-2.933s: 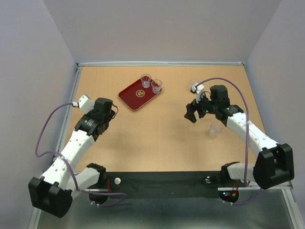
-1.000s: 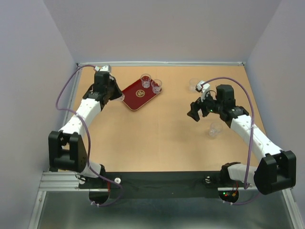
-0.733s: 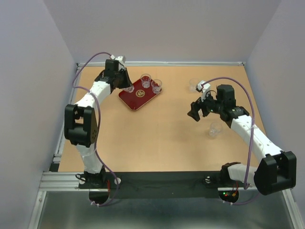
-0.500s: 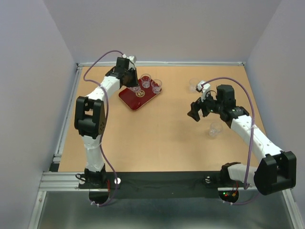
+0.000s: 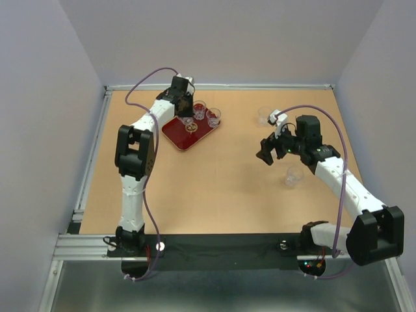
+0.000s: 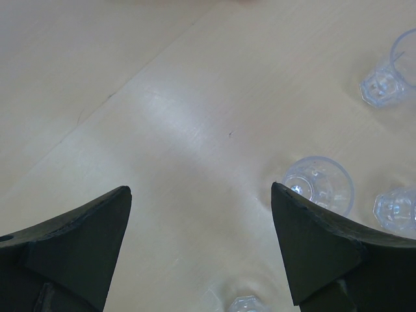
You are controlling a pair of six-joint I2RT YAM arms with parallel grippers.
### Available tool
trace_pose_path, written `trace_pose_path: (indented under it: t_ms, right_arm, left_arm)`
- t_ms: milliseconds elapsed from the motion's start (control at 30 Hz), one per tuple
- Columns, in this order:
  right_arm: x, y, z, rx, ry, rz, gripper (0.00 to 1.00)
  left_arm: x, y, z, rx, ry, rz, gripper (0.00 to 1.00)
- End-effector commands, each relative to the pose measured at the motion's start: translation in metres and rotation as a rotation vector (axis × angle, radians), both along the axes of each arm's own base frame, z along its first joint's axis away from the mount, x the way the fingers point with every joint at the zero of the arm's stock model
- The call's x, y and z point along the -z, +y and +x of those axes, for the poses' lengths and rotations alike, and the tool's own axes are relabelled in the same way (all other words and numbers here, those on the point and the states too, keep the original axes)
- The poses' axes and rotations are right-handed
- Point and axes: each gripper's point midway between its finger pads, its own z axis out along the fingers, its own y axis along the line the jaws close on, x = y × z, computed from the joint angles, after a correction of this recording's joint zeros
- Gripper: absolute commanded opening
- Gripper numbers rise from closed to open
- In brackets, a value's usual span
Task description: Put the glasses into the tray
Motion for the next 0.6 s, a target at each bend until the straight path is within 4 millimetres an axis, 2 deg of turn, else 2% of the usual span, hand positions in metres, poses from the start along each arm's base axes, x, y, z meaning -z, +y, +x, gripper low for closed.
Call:
trace_pose_path:
  t_ms: [0, 300, 433, 500, 533, 567]
  right_arm:
    - [-0.007, -0.002, 0.003, 0.002, -0.051, 0.008, 0.93]
    - [-0.005, -0.004, 0.005, 0.007, -0.048, 0.006, 0.93]
    - [-0.005, -0.006, 0.005, 0.013, -0.048, 0.003, 0.93]
    - [-0.005, -0.007, 0.005, 0.015, -0.051, 0.001, 0.93]
    - [-0.005, -0.008, 0.006, 0.015, -0.055, -0.001, 0.93]
    - [-0.006, -0.008, 0.005, 0.016, -0.055, -0.001, 0.93]
  left_arm:
    - [-0.023, 0.005, 0.012, -0.011, -0.061, 0.027, 0.19]
    - [-0.029, 0.003, 0.017, -0.010, -0.080, 0.025, 0.34]
    - [-0.045, -0.001, 0.016, 0.001, -0.102, 0.000, 0.39]
    - [-0.063, -0.006, 0.013, 0.016, -0.136, -0.022, 0.46]
    - [-0.080, -0.007, 0.010, 0.021, -0.167, -0.035, 0.48]
    - [-0.084, -0.007, 0.006, 0.028, -0.170, -0.040, 0.50]
